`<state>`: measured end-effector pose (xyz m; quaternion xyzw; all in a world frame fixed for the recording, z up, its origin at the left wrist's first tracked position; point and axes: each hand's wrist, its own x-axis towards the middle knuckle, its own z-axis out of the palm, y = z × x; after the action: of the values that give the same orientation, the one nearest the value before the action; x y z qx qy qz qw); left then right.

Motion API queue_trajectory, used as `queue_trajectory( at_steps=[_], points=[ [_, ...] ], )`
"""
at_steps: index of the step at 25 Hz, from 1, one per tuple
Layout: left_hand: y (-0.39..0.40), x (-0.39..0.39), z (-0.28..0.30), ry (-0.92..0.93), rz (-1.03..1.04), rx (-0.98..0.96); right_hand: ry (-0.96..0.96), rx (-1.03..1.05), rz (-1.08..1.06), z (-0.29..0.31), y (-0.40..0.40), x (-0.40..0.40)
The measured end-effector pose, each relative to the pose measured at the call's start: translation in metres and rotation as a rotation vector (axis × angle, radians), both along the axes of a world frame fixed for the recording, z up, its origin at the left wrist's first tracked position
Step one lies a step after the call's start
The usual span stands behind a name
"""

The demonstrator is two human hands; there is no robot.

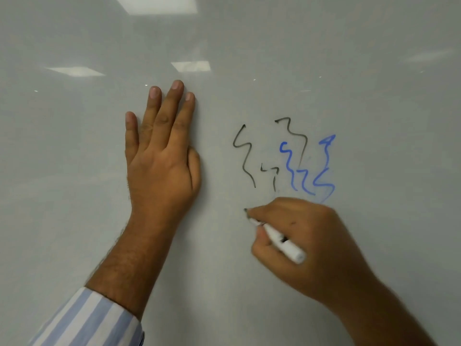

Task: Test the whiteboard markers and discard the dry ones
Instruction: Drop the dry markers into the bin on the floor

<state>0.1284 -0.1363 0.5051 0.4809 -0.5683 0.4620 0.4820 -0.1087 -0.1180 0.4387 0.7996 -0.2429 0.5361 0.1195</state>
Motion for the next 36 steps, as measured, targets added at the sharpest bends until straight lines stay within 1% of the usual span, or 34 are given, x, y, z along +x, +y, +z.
queue_trajectory(
  at_steps=[1, 4, 7, 8, 10, 12, 13, 15, 16, 19, 21, 24, 26, 29, 31, 33, 36],
  points=[
    [-0.001, 0.0, -0.002, -0.004, 0.012, -0.002, -0.009, -0.049, -0.037, -0.008, -0.002, 0.009],
    [-0.002, 0.0, -0.011, 0.002, 0.027, -0.01, -0.168, -0.126, -0.082, -0.022, -0.009, 0.011],
    [-0.002, 0.001, -0.026, -0.002, 0.05, 0.004, -0.1, -0.045, -0.146, -0.038, -0.002, 0.008],
    [-0.002, 0.001, -0.031, -0.003, 0.051, 0.008, -0.106, -0.003, -0.157, -0.039, -0.001, 0.003],
    [-0.001, 0.001, -0.037, 0.005, 0.057, 0.015, -0.219, 0.022, -0.146, -0.039, 0.0, -0.005],
    [-0.001, 0.0, -0.043, 0.017, 0.057, 0.027, -0.322, -0.068, -0.101, -0.037, 0.001, 0.0],
    [-0.001, -0.001, -0.047, 0.019, 0.056, 0.034, -0.303, -0.114, -0.083, -0.036, 0.0, 0.01],
    [-0.001, 0.0, -0.053, 0.024, 0.056, 0.04, -0.182, -0.173, -0.074, -0.045, -0.002, 0.037],
    [-0.001, 0.0, -0.056, 0.029, 0.056, 0.042, -0.171, -0.188, -0.088, -0.049, -0.003, 0.044],
    [0.0, 0.0, -0.065, 0.034, 0.051, 0.05, -0.299, -0.204, -0.144, -0.058, -0.015, 0.025],
    [0.0, -0.001, -0.07, 0.034, 0.048, 0.043, -0.274, -0.208, -0.184, -0.071, -0.013, 0.013],
    [-0.001, 0.0, -0.079, 0.033, 0.032, 0.047, -0.254, -0.14, -0.204, -0.087, -0.001, 0.0],
    [-0.001, 0.001, -0.084, 0.034, 0.04, 0.051, -0.279, -0.121, -0.17, -0.084, 0.004, -0.01],
    [0.0, 0.001, -0.09, 0.014, 0.034, 0.054, -0.319, -0.15, -0.115, -0.066, 0.001, -0.018],
    [0.0, 0.003, -0.092, 0.012, 0.035, 0.052, -0.302, -0.112, -0.11, -0.058, -0.004, -0.013],
    [0.0, 0.003, -0.094, 0.011, 0.034, 0.046, -0.314, -0.125, -0.172, -0.055, -0.008, -0.019],
    [0.0, 0.004, -0.098, 0.008, 0.028, 0.046, -0.409, -0.185, -0.31, -0.05, -0.013, -0.041]
  ],
)
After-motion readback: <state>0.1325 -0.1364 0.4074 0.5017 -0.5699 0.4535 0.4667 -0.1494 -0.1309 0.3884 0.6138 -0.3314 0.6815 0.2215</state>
